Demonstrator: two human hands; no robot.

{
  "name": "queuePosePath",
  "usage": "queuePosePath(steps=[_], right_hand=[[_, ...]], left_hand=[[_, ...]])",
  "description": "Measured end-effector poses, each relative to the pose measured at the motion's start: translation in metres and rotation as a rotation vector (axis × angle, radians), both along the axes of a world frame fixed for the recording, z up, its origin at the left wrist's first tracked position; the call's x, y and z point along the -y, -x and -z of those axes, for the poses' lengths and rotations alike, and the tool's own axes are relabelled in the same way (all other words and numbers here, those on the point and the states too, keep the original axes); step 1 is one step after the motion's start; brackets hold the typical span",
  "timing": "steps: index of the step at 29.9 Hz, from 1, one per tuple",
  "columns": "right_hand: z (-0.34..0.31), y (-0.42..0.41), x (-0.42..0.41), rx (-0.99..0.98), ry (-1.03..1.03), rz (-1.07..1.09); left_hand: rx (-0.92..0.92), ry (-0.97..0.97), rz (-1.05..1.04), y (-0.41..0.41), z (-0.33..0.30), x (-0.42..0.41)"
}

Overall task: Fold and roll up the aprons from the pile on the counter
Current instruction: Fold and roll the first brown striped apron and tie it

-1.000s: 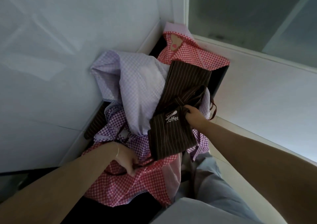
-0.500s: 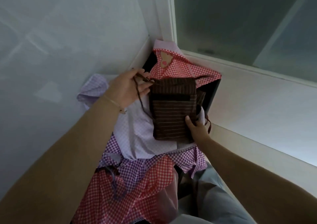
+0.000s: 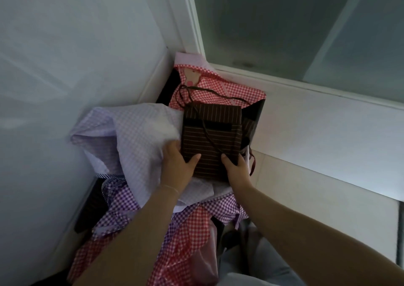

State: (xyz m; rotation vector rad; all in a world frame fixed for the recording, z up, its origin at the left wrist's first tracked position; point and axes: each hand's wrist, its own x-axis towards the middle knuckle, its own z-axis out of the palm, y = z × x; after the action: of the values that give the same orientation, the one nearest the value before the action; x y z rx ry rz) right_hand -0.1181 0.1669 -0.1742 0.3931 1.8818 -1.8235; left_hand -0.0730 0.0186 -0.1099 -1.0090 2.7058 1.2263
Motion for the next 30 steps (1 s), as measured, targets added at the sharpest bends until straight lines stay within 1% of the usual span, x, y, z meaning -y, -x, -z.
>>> queuePosePath(steps=[2,3,5,6,8,9,10,12,14,16,19,21,23,25,26,27,29,30], right_hand=[[-0.007,0.001,0.0,-0.015,-0.054,-0.053],[-0.01,0.0,0.0,-0.03,-0.072,-0.087],[-0.01,-0.003,-0.003,-0.119,-0.138,-0.149],[-0.007,-0.004,-0.004,-0.166,-0.183,-0.187],[-0.004,-0.007,-0.006,-0.229,-0.244,-0.256],[-0.002,-0.008,-0.006,-0.244,-0.263,-0.281],[-0.001,-0.008,-0.007,-0.246,-0.272,-0.295],[-0.005,-0.012,-0.01,-0.271,-0.224,-0.286],[-0.009,-0.019,-0.016,-0.334,-0.174,-0.276],[-0.005,-0.024,-0.021,-0.381,-0.17,-0.258],[0.006,-0.031,-0.029,-0.336,-0.192,-0.261],[0.007,-0.031,-0.029,-0.268,-0.127,-0.212],[-0.001,-0.021,-0.027,-0.125,-0.009,-0.088],[-0.005,-0.002,-0.025,0.003,0.006,0.009],[-0.008,0.005,-0.026,0.016,-0.055,0.0],[-0.009,0.011,-0.028,-0.017,-0.109,-0.019],[-0.01,0.014,-0.032,-0.158,-0.222,-0.086],[-0.009,0.014,-0.033,-0.194,-0.274,-0.134]], left_hand=[[0.058,-0.085,-0.087,-0.001,0.012,0.005],[0.098,-0.089,-0.099,-0.002,0.018,0.007],[0.143,-0.05,-0.048,-0.003,0.025,0.008],[0.131,-0.054,-0.031,-0.004,0.026,0.006],[0.024,-0.062,0.0,-0.007,0.024,0.0],[-0.061,-0.006,0.04,-0.009,0.021,-0.003],[-0.144,0.091,0.095,-0.011,0.018,-0.006],[-0.26,0.213,0.203,-0.015,0.017,-0.01],[-0.278,0.209,0.274,-0.014,0.017,-0.014],[-0.239,0.167,0.312,-0.009,0.017,-0.016],[-0.174,0.22,0.388,0.003,0.023,-0.01],[-0.113,0.257,0.413,0.012,0.029,-0.005],[-0.032,0.252,0.365,0.02,0.031,-0.002],[-0.019,0.263,0.3,0.024,0.032,-0.003],[-0.045,0.279,0.279,0.023,0.032,-0.005],[-0.073,0.285,0.262,0.023,0.032,-0.008],[-0.129,0.304,0.228,0.021,0.03,-0.014],[-0.129,0.318,0.214,0.019,0.029,-0.014]])
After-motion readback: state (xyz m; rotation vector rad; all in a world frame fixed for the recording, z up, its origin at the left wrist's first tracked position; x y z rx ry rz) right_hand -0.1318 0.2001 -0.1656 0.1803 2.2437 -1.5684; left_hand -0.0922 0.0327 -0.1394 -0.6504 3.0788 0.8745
